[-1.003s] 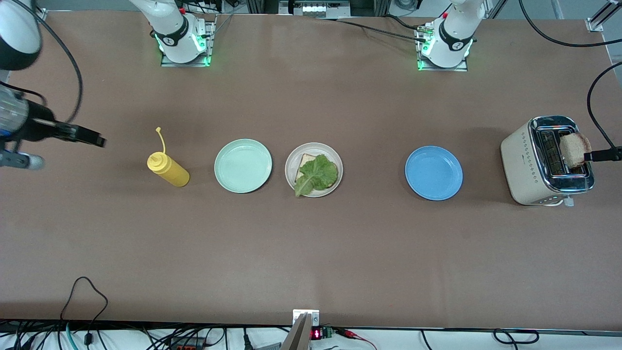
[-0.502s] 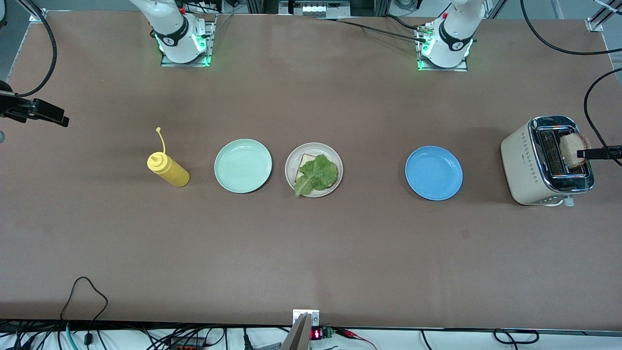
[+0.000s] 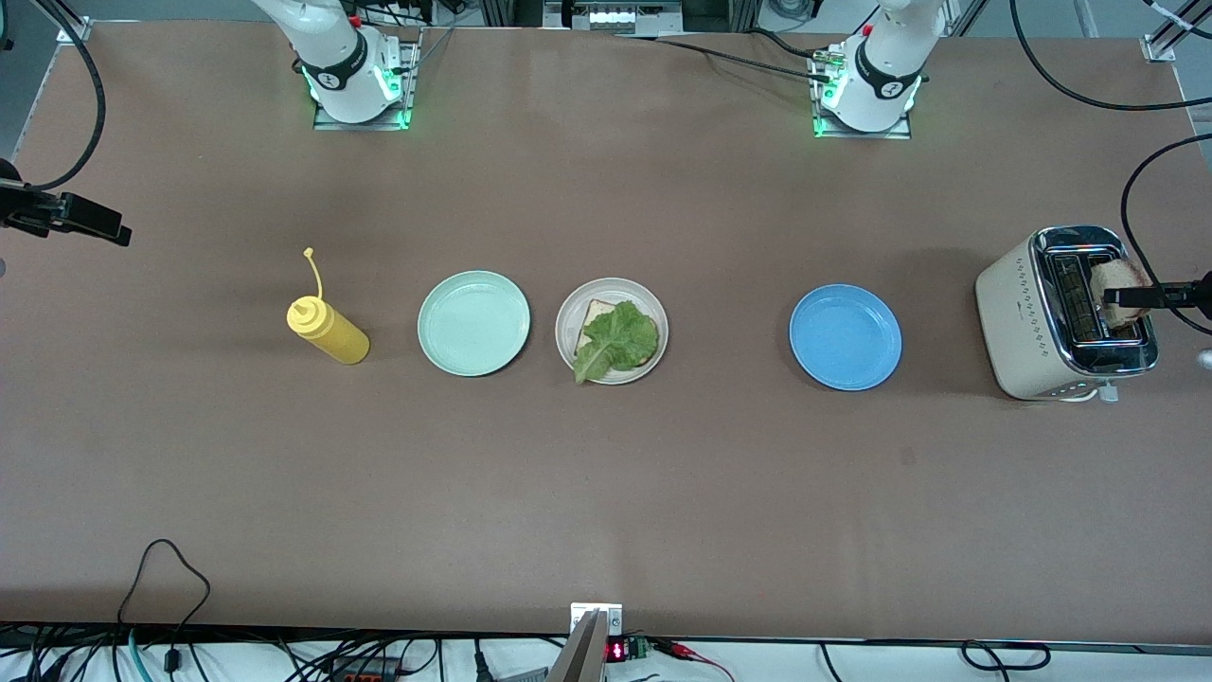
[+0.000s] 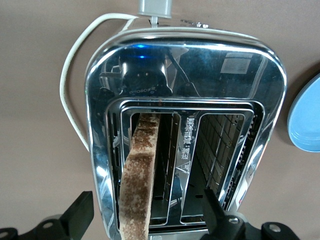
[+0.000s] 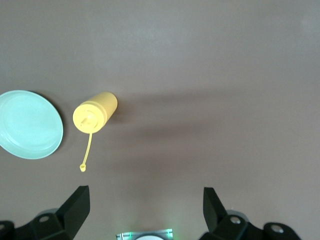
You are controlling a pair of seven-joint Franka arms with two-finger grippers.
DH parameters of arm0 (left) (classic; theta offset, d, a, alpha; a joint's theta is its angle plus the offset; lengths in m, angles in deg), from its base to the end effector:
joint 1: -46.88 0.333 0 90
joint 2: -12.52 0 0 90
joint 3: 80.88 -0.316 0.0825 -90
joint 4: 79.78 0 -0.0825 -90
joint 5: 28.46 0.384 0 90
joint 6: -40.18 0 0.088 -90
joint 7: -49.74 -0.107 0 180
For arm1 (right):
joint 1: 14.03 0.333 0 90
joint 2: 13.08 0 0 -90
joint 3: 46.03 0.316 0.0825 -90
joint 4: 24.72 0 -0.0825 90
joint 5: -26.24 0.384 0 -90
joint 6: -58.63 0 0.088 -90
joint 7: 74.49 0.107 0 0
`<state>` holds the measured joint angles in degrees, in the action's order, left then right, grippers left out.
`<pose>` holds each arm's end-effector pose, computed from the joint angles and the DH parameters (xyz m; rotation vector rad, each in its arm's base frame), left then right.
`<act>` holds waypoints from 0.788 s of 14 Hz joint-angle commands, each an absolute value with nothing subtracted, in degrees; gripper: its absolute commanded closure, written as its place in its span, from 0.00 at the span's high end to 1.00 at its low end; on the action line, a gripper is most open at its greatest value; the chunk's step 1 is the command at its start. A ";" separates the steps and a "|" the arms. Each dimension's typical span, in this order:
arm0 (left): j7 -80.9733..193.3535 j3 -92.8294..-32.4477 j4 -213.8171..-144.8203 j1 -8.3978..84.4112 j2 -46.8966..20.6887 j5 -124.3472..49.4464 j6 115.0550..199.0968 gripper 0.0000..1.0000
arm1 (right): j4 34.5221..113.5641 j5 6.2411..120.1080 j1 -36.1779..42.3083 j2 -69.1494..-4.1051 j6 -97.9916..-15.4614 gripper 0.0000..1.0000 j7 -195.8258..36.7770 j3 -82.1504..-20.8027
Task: Make sandwich in beige plate with both arms
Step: 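Lower the left gripper onto the toasted bread slice and grasp it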
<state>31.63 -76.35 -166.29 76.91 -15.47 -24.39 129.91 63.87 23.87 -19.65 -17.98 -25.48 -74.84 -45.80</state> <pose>0.5713 0.2884 0.3559 2.9433 0.1692 -0.6161 0.5639 -0.0581 0.5800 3.0951 -0.1375 -0.2570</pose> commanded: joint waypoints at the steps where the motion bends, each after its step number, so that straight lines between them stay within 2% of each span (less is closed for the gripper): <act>1: 30.23 -76.04 -166.88 77.47 -14.73 -25.21 128.51 0.84 | 63.00 24.04 -19.22 -17.56 -19.70 1.00 -74.32 -45.06; 4: 30.23 -76.04 -166.88 77.73 -14.73 -25.21 128.07 0.70 | 63.00 24.48 -18.78 -17.65 -19.86 1.00 -74.40 -45.32; 7: 30.23 -76.04 -166.88 77.91 -15.25 -25.21 128.15 0.63 | 63.00 26.50 -19.48 -17.73 -20.38 1.00 -74.58 -45.94; 9: 30.23 -75.95 -166.79 77.91 -15.17 -25.21 128.07 0.49 | 63.09 26.51 -19.57 -17.82 -22.22 1.00 -74.58 -45.85; 11: 29.09 -75.95 -166.62 77.82 -15.17 -25.21 128.07 0.27 | 63.26 26.59 -19.57 -17.82 -22.93 1.00 -74.58 -45.85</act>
